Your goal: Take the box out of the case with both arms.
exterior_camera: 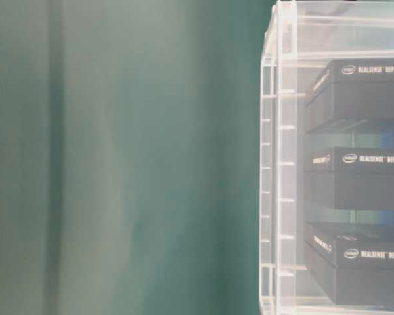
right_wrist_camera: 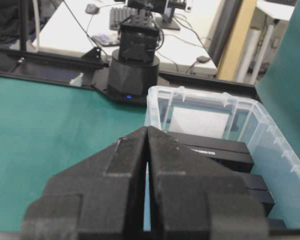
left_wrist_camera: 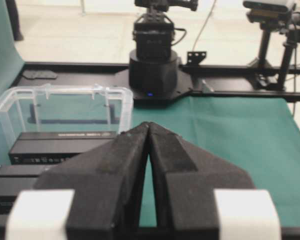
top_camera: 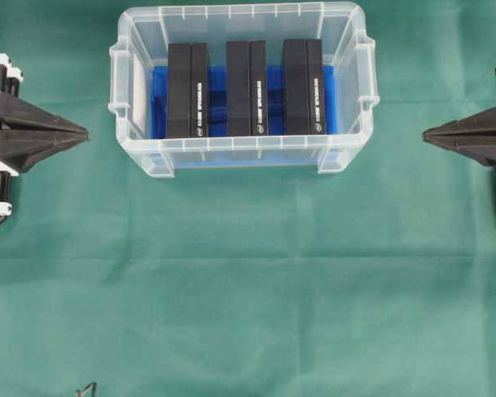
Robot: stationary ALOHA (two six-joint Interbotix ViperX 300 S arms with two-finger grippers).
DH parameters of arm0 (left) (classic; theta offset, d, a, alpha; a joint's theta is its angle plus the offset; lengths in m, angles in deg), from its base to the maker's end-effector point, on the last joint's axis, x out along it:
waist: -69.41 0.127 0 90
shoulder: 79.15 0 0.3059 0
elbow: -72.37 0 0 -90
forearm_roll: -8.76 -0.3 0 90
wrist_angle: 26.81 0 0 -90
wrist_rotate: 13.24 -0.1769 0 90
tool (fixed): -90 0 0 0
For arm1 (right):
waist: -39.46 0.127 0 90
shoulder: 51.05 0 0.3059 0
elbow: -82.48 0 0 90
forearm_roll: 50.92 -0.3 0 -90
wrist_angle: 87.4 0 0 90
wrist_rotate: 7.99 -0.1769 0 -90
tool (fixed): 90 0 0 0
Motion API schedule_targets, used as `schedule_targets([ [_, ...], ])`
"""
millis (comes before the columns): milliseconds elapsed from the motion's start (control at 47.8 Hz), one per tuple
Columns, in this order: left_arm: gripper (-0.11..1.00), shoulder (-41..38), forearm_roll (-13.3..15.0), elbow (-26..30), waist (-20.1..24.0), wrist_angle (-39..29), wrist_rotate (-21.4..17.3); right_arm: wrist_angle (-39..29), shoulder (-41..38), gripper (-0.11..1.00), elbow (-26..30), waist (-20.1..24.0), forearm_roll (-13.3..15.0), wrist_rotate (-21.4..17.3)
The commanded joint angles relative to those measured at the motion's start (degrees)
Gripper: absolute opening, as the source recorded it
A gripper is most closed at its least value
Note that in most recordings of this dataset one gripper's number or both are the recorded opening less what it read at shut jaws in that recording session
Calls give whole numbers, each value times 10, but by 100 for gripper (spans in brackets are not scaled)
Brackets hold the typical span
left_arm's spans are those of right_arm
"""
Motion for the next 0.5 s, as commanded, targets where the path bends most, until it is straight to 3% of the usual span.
schedule_targets([
  [0, 0, -12, -2, 14, 6, -21, 4, 1, -4, 0, 9, -1, -1, -4],
  [293, 0, -5, -5, 30, 7, -50, 6, -75, -5, 0, 46, -1, -1, -7],
  [481, 0, -2, -7, 76, 7, -86, 5, -126, -7, 0, 112, 0, -1, -7],
])
